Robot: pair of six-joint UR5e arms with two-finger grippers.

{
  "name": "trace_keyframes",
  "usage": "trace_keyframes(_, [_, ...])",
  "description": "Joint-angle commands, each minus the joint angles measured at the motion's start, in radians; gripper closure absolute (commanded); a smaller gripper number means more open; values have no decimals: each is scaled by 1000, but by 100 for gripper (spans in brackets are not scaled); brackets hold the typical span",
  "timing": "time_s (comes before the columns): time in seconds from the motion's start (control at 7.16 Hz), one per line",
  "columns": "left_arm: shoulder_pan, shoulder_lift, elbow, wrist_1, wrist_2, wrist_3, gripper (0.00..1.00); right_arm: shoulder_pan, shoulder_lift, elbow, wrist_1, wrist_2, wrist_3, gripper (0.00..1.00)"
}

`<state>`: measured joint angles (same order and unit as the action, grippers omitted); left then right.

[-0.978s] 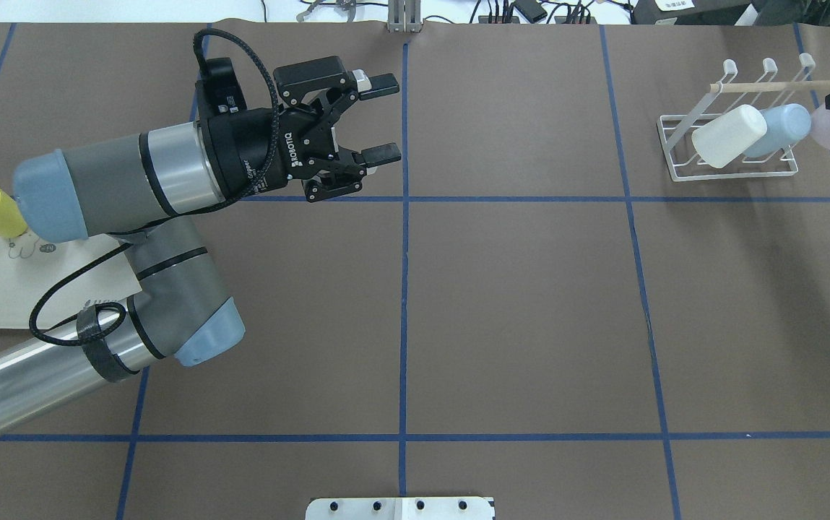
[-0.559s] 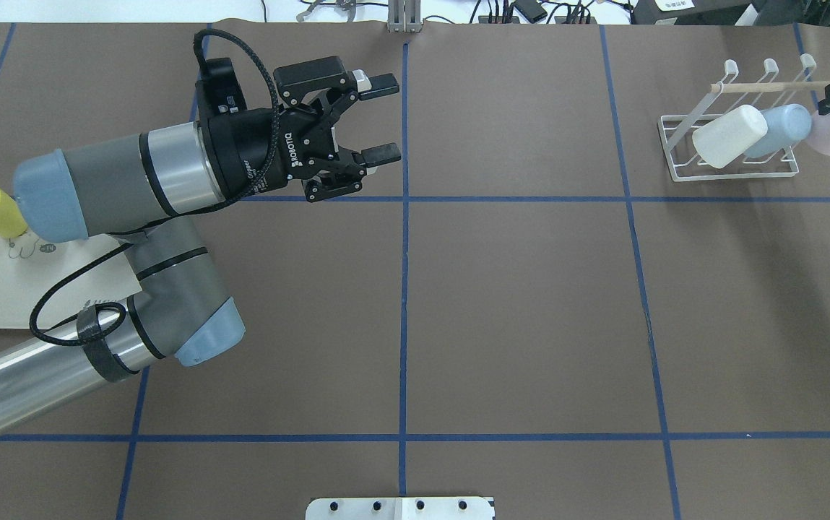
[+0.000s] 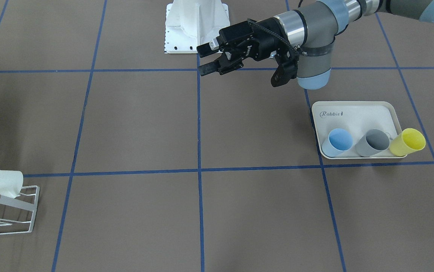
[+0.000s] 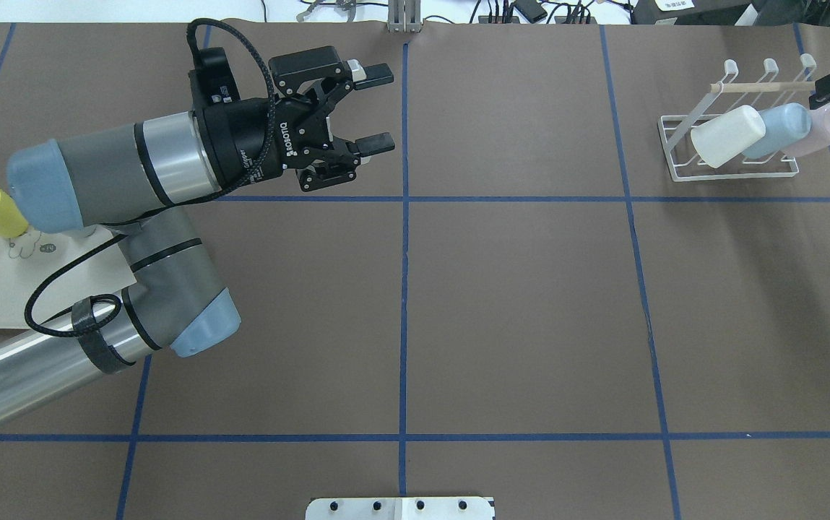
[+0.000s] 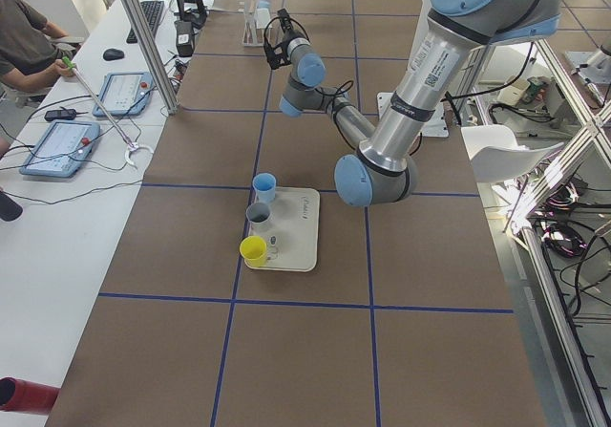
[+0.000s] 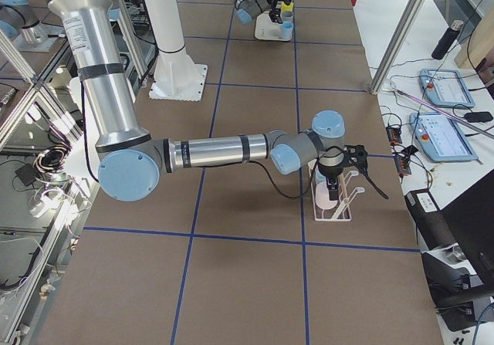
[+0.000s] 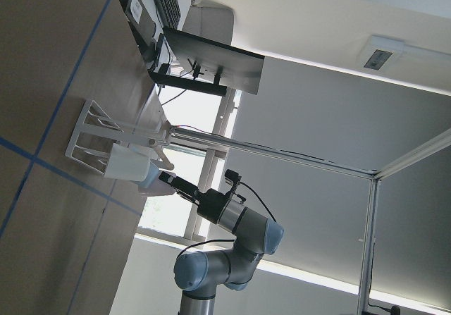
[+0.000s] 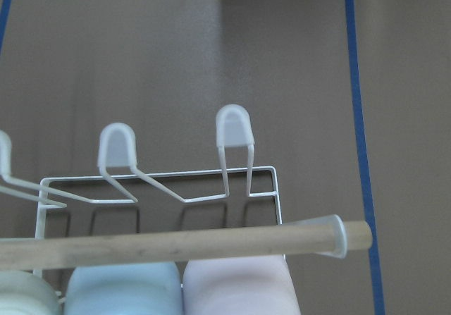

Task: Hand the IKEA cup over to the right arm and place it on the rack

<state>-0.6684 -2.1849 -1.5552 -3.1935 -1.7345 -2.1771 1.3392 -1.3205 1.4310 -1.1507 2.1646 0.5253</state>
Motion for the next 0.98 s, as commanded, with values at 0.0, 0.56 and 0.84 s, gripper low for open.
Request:
trace_keyframes(0.0, [-43,1,-3,183,-87,241,12,0,9,19,11,1,31,0])
trace_keyframes(0.56, [-365,237,-83,530,-311,951,14,-8,15,25,11,9,45,0])
trace_keyframes(0.84, [-456,475,-83,532,-320,1451,15,-8,15,55,9,33,42,0])
